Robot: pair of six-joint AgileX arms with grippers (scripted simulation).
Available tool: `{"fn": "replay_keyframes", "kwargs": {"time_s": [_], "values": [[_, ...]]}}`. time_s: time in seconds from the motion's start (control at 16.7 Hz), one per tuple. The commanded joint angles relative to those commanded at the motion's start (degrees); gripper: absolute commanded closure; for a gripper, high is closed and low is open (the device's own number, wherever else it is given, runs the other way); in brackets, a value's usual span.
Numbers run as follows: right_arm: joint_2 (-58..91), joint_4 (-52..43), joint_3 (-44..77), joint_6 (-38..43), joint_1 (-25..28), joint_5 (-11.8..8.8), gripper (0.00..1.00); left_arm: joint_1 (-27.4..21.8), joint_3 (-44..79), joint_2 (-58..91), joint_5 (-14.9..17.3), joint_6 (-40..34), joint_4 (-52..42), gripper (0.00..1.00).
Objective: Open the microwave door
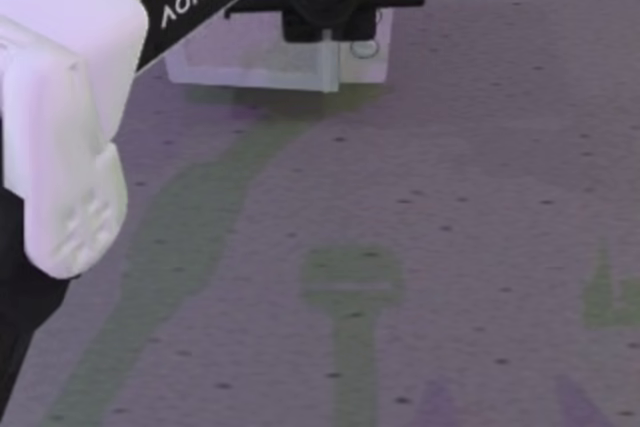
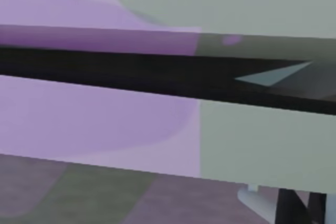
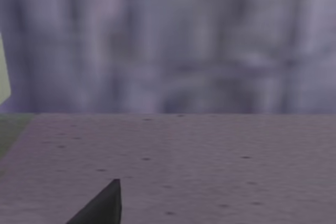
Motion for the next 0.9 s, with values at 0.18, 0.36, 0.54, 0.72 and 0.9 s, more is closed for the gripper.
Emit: {"fn": "replay_keyframes", "kwargs": {"time_s": [0.18,0.36,0.54,0.72,0.9], "values": [[0.00,0.00,0.00,0.00,0.00,0.00,0.00,-0.05,-1.23,-0.77,-0.05,-0.13,0.72,1.00],[0.00,0.00,0.00,0.00,0.00,0.00,0.00,-0.05,-1.23,-0.77,-0.05,-0.13,0.72,1.00],[0.00,0.00,0.00,0.00,0.00,0.00,0.00,-0.05,-1.23,-0.77,-0.05,-0.13,0.72,1.00],[0.00,0.00,0.00,0.00,0.00,0.00,0.00,-0.05,-1.23,-0.77,-0.05,-0.13,0.72,1.00],[0.00,0.00,0.00,0.00,0.00,0.00,0.00,-0.05,-1.23,-0.77,-0.05,-0.13,0.72,1.00]]}}
